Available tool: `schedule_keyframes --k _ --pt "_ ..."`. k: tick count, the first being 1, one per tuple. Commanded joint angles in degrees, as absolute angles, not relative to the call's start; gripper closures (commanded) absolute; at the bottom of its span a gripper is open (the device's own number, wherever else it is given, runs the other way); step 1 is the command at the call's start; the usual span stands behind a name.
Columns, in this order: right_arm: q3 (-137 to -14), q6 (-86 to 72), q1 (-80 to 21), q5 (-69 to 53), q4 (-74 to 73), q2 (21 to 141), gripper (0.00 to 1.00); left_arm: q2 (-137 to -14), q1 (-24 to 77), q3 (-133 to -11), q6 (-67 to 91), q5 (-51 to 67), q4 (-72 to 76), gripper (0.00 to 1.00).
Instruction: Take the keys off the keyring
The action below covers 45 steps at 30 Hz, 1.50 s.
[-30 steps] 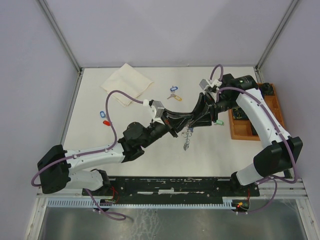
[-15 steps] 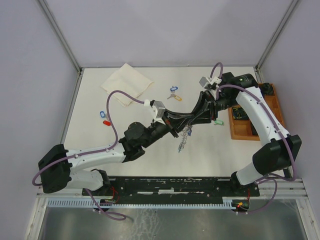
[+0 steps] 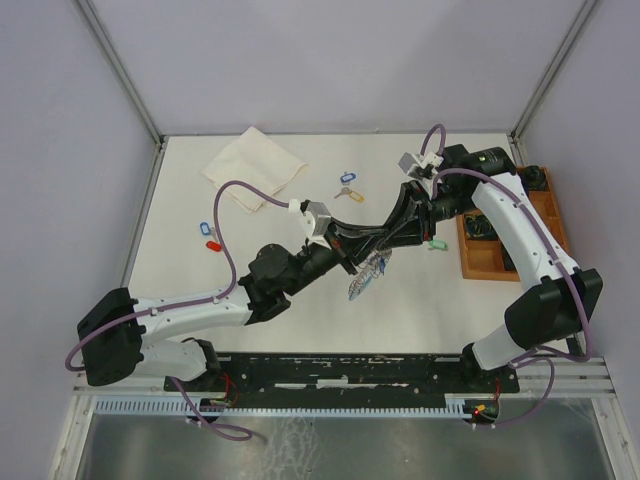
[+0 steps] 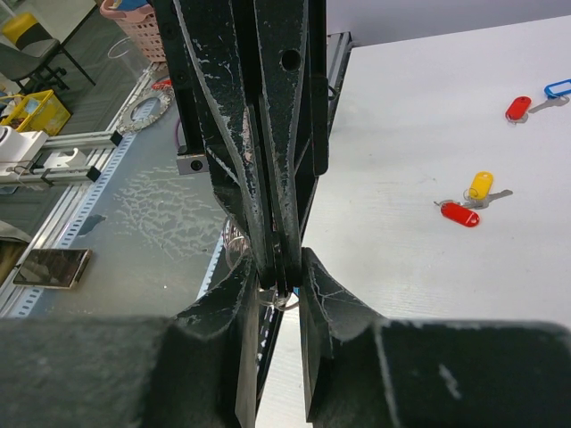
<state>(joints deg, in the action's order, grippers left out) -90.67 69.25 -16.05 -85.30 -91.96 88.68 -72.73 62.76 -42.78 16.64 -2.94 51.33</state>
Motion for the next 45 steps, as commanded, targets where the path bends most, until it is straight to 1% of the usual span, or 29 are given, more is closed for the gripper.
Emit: schedule_keyframes --k 1,3,4,6,9,11,12,13,15,16,17,20,25,26,28,30,31,33,34,36,37,38,42,45 --pt "-92.60 70.08 -16.10 -89.03 -100.96 88.34 0.99 -71.45 62.67 -43.36 17.19 -4.31 55.61 0.92" --pt "-92.48 70.20 -16.08 -89.03 -100.96 88.35 0.99 -71.01 62.66 -42.93 17.19 -4.31 55.76 0.89" --pt "-92.46 70.22 -16.08 -89.03 -100.99 88.32 0.99 -70.83 62.66 -42.75 17.22 -4.31 55.80 0.89" --pt "-92.38 70.31 -16.07 -89.02 -100.94 88.29 0.99 -70.69 62.67 -42.55 17.23 -4.15 55.98 0.97" --pt "-92.20 70.52 -16.10 -89.02 -100.99 88.28 0.99 -70.83 62.64 -42.37 17.38 -4.17 56.47 0.97" --pt "-91.96 70.58 -16.21 -89.02 -100.99 88.17 0.96 -70.93 62.71 -42.28 17.40 -4.49 57.12 0.97" --pt "-91.71 70.83 -16.13 -88.99 -100.96 87.98 0.88 -70.93 62.67 -42.20 17.40 -4.78 57.47 0.97" --pt "-91.30 71.46 -16.19 -88.94 -100.88 87.65 0.76 -70.87 62.62 -42.19 17.29 -5.06 57.60 0.97" --pt "-90.33 73.45 -16.17 -88.71 -100.89 86.48 0.57 -70.68 62.67 -42.19 17.06 -5.62 57.83 0.97" --pt "-90.11 74.42 -16.17 -87.98 -100.89 86.00 0.50 -70.36 62.67 -42.14 16.99 -5.89 57.83 0.97" --pt "-90.13 75.18 -16.17 -87.15 -100.83 85.56 0.46 -70.05 62.71 -42.00 16.84 -6.22 57.83 0.97" --pt "-90.79 77.17 -16.08 -83.69 -100.77 85.05 0.39 -68.85 62.67 -41.38 16.36 -6.58 57.55 0.97" --pt "-93.29 75.71 -16.09 -76.71 -99.07 85.38 0.37 -67.33 62.66 -40.98 15.67 -6.47 56.33 0.97" --pt "-93.77 72.29 -16.01 -74.45 -96.52 85.00 0.37 -67.13 62.67 -40.96 15.45 -6.31 56.09 0.97" --pt "-93.16 61.13 -15.91 -66.56 -85.90 82.42 0.37 -66.67 62.55 -40.96 15.06 -6.17 55.46 0.97" --pt "-89.00 48.16 -15.92 -57.08 -69.07 76.99 0.35 -66.25 62.53 -41.07 14.65 -6.07 54.80 0.97" --pt "-86.37 43.84 -15.90 -52.21 -61.90 73.95 0.33 -66.01 62.51 -40.98 14.53 -6.07 54.62 0.97" --pt "-83.53 40.25 -15.93 -45.59 -52.95 69.77 0.30 -65.49 62.24 -40.91 14.30 -5.90 54.31 0.97" --pt "-83.07 39.09 -15.87 -43.94 -49.59 68.43 0.24 -65.22 62.10 -40.87 14.14 -5.81 54.12 0.97" --pt "-82.32 36.07 -15.90 -44.61 -45.84 67.13 0.08 -64.78 61.86 -40.95 13.86 -5.50 53.64 0.97" --pt "-82.35 34.44 -15.91 -47.13 -45.61 67.44 0.02 -64.58 61.80 -40.96 13.67 -5.31 53.35 0.97" --pt "-82.24 31.52 -15.90 -49.87 -45.41 67.84 0.00 -64.38 61.60 -40.96 13.63 -5.03 53.21 0.97" --pt "-81.01 24.11 -15.92 -59.44 -42.49 69.07 0.00 -63.47 60.73 -40.58 13.77 -4.13 52.99 0.97" --pt "-73.77 14.47 -16.00 -60.28 -30.07 66.56 0.06 -62.91 59.62 -39.82 14.73 -3.36 53.72 0.97"
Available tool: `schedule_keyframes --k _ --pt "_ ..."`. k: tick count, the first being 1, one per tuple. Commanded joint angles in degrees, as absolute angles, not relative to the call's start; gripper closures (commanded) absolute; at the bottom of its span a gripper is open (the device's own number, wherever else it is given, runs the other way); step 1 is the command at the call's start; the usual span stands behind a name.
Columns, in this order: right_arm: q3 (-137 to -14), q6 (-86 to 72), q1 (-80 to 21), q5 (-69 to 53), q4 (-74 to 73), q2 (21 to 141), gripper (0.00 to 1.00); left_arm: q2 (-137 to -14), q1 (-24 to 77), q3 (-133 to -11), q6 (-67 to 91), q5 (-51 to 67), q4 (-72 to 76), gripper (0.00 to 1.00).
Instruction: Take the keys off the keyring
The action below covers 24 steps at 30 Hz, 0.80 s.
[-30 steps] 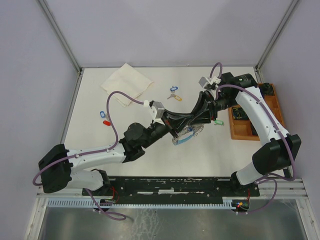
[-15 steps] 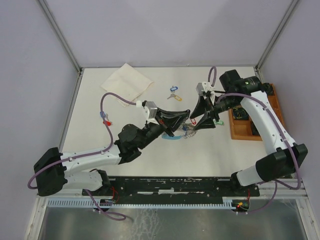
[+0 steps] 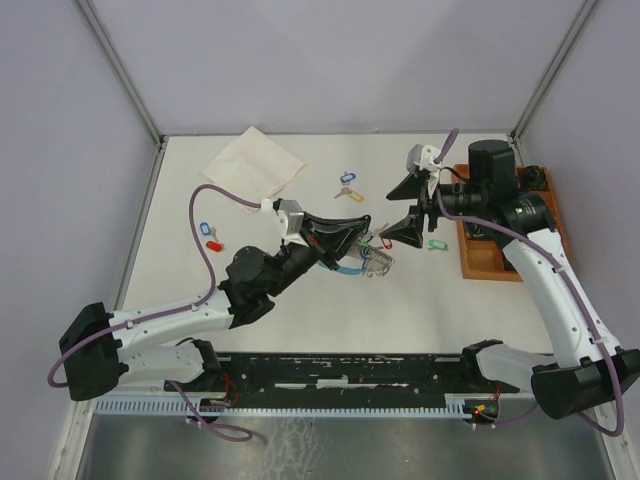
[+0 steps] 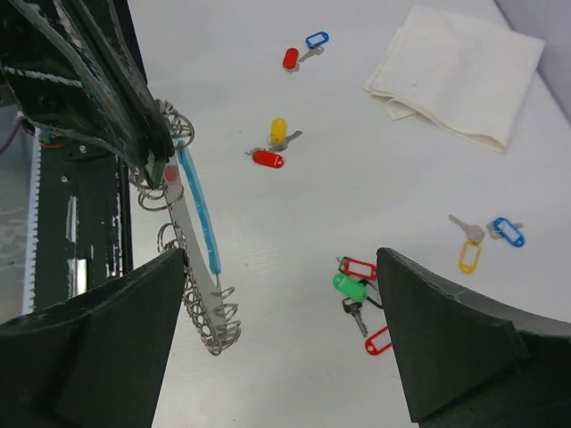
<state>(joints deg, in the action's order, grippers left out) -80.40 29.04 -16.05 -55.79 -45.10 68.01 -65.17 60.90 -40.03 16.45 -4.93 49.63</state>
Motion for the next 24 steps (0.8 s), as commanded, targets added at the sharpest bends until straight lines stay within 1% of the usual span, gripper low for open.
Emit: schedule_keyframes --k 1,3,7,10,12,16,24 --pt "-73.28 12.11 -16.00 -61.42 -29.24 66.91 0.09 -62.86 59.13 -39.60 15.22 -3.09 54.39 0.97" --pt "-72.13 7.78 -16.23 -64.24 -26.78 67.13 0.19 -62.91 58.36 -39.28 15.89 -2.22 55.04 0.97" --pt "-69.28 -1.36 -17.22 -67.68 -18.86 66.75 0.27 -63.85 56.77 -39.26 17.44 0.02 56.81 0.97" --pt "-66.86 -11.37 -17.97 -67.92 -7.73 67.17 0.30 -64.47 56.48 -39.68 17.84 1.30 57.26 0.97" --pt "-65.68 -16.09 -19.07 -67.88 -3.76 67.68 0.31 -64.64 56.47 -39.80 17.84 1.70 57.30 0.97" --pt "-65.44 -16.33 -21.58 -67.55 -3.62 68.33 0.34 -64.28 56.34 -39.89 17.68 2.00 57.24 0.97" --pt "-64.84 -18.34 -23.70 -68.30 -1.62 68.43 0.43 -63.51 56.38 -39.76 17.83 2.20 56.78 0.97"
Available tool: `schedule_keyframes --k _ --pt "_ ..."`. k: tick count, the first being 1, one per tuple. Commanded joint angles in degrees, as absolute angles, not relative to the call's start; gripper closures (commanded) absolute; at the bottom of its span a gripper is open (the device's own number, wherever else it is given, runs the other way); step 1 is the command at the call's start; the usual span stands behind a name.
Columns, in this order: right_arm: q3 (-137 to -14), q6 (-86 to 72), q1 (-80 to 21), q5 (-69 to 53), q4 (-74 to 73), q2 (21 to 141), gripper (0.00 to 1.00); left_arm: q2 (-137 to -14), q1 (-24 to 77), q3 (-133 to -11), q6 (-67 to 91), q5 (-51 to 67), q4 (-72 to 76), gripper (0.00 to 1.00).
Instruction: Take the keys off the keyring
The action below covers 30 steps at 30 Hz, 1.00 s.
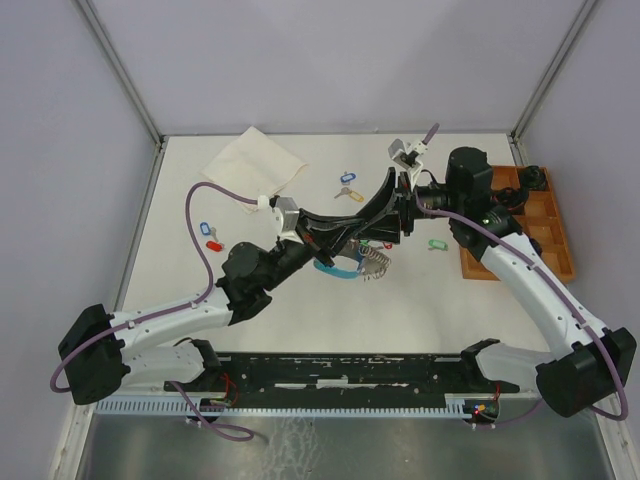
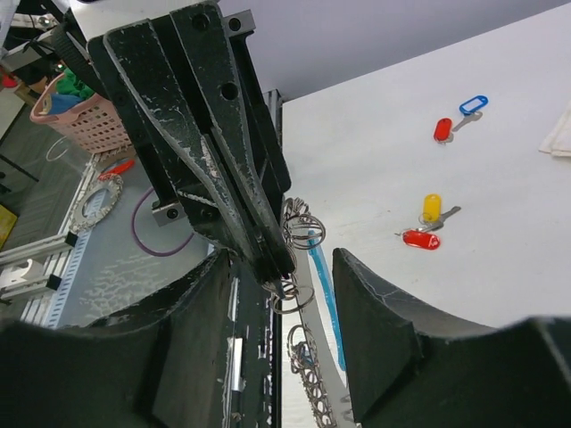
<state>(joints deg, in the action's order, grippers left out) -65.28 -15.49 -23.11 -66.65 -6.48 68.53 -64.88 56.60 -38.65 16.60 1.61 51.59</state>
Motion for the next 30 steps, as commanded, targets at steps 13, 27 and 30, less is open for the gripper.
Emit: schedule_keyframes --k 13,27,30 --pt "-63.94 -17.77 -24.27 -70.92 -0.63 68.76 0.46 -62.09 56.33 -39.29 19.36 0.70 57.48 0.97" --pt "-63.40 -22.71 -24.55 -71.85 4.44 68.58 0.61 -62.72 56.33 -39.37 20.64 1.76 57.66 0.97" --pt "-63.25 -23.09 -24.70 -72.03 4.97 68.68 0.60 -63.17 56.35 -39.54 20.85 1.87 57.91 0.97"
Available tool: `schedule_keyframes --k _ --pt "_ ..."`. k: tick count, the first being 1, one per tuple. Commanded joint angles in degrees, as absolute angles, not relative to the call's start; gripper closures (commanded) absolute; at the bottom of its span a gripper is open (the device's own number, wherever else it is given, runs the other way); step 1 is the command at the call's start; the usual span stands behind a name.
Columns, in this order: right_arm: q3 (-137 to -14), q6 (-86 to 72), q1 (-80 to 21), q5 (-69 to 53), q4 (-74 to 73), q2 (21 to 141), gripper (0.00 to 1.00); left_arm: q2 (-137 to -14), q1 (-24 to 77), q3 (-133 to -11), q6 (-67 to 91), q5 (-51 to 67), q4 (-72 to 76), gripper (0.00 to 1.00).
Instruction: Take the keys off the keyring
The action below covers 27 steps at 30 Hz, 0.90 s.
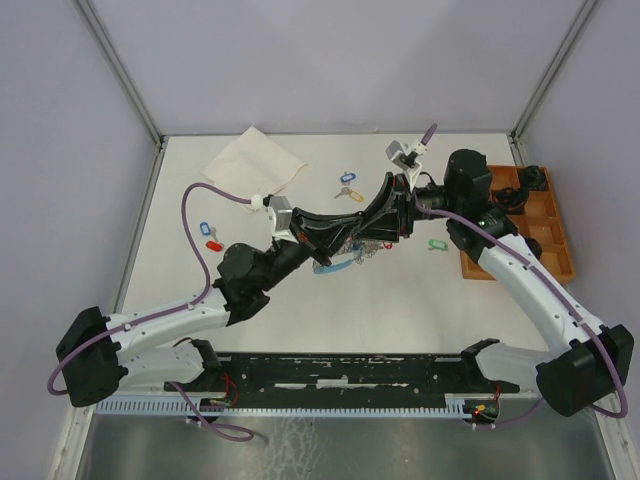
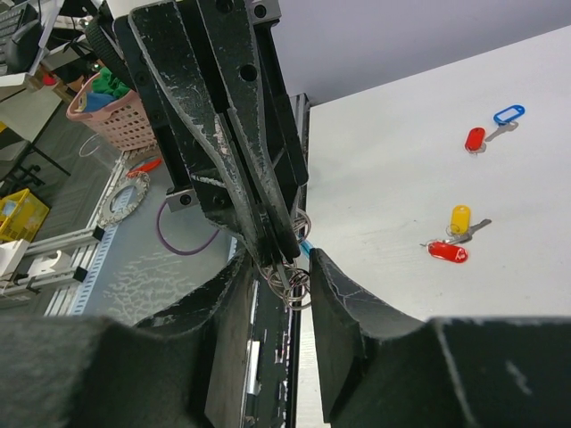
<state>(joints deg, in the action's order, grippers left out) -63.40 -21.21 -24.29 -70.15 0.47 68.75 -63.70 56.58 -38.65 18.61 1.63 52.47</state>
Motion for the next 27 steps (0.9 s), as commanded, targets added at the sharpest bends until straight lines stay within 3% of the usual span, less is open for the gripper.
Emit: schedule_keyframes --k 1,4,10,15,17,23,27 --pt "-63.21 -23.17 -24.87 -72.06 5.03 68.65 0.61 -63.27 56.35 -39.59 20.91 1.93 58.00 0.97" --pt "-63.18 -23.25 -25.13 -72.07 5.05 68.81 0.63 -63.45 56.40 -39.72 21.09 2.09 58.12 0.97" --pt "-63.11 -23.66 -25.68 -72.06 5.62 69.10 0.78 -64.02 56.37 -39.77 21.55 2.40 58.27 0.97" --pt "-62.68 -24.96 -25.67 -72.40 7.24 69.15 0.99 -64.02 56.33 -39.58 21.73 2.40 58.45 0.97" --pt "-62.52 -24.98 -25.75 -72.42 7.29 69.09 0.99 -63.60 56.28 -39.42 21.67 2.17 58.18 0.97" --pt "-62.26 -24.75 -25.62 -72.76 7.43 69.20 0.99 -60.55 56.30 -38.70 20.30 0.65 55.13 0.80" --pt "-62.31 -24.68 -25.63 -73.10 7.41 69.26 0.99 -59.19 56.25 -38.75 19.15 0.61 52.97 0.75"
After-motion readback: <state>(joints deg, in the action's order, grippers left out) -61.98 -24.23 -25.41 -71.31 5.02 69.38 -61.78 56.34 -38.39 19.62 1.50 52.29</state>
